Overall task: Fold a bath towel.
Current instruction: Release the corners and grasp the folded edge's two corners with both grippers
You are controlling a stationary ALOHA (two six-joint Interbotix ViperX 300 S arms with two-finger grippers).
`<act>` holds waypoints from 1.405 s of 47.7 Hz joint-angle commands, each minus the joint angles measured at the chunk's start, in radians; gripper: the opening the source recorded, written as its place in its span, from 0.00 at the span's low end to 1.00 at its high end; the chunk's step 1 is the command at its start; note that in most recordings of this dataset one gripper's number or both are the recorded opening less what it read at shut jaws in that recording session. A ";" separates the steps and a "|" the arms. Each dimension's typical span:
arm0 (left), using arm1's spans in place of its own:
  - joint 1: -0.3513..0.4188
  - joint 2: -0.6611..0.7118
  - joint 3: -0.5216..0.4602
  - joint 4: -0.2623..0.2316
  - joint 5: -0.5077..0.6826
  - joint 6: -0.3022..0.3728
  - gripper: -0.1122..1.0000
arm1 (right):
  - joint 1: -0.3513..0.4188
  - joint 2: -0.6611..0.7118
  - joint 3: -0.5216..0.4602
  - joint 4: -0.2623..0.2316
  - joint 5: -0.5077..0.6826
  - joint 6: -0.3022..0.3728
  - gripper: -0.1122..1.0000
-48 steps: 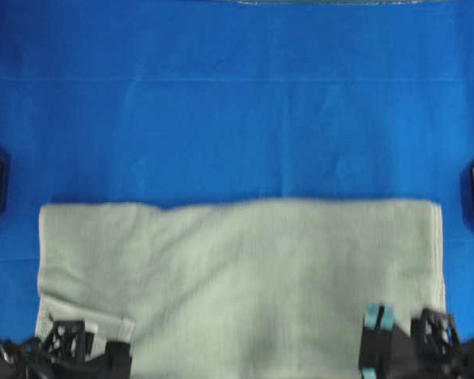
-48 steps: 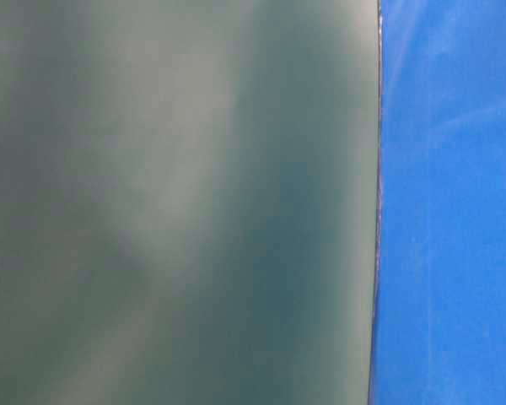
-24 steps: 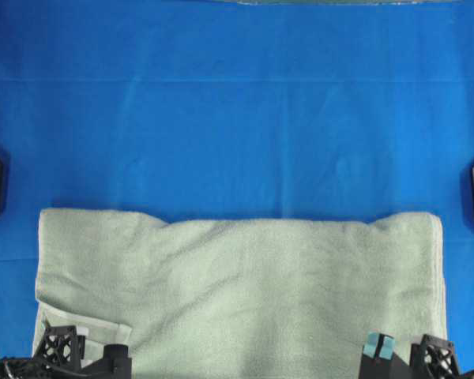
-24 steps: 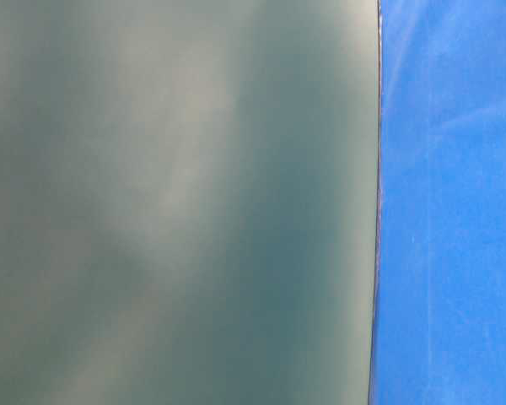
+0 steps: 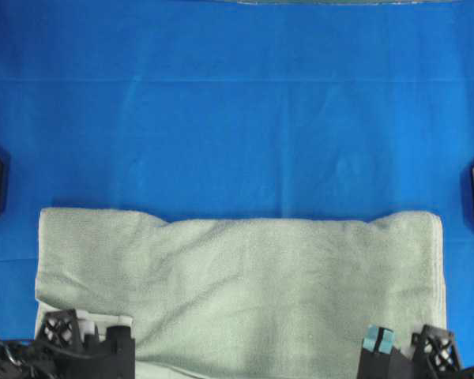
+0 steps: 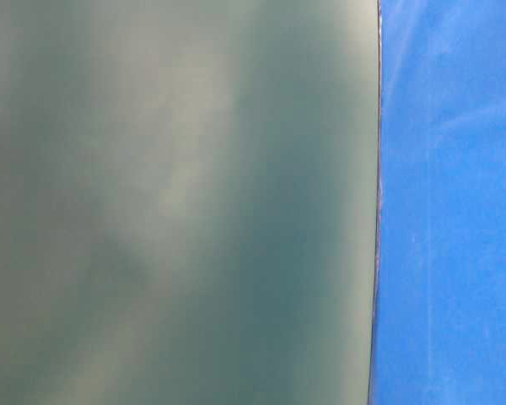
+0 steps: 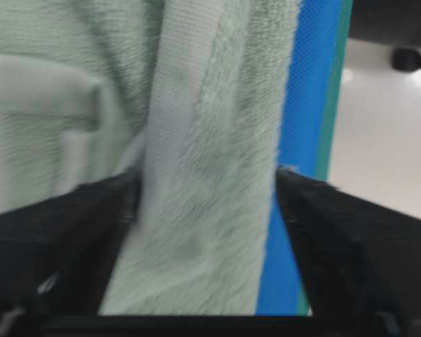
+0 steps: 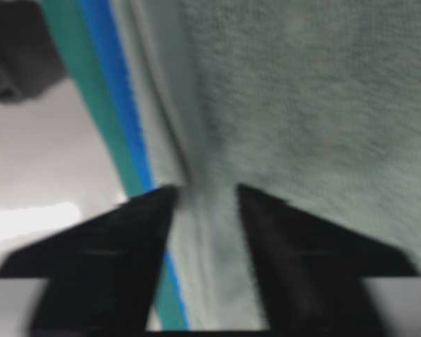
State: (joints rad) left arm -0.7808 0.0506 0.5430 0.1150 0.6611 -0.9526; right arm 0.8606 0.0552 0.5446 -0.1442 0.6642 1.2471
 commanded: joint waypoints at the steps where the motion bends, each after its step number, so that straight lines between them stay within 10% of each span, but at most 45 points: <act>1: 0.025 -0.080 -0.023 0.006 0.072 0.015 0.84 | -0.003 -0.071 -0.020 -0.038 0.052 0.002 0.65; 15: 0.175 -0.291 0.028 0.106 0.293 0.149 0.81 | -0.123 -0.267 0.091 -0.175 0.350 -0.009 0.62; 33: 0.396 -0.442 0.187 0.123 0.279 0.236 0.81 | -0.382 -0.485 0.291 -0.199 0.342 -0.158 0.62; 67: 0.580 -0.202 0.540 0.141 -0.304 0.229 0.82 | -0.555 -0.367 0.575 -0.195 -0.071 -0.178 0.62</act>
State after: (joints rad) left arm -0.1963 -0.1963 1.0738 0.2684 0.4080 -0.7194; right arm 0.3068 -0.3145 1.1183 -0.3390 0.6075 1.0707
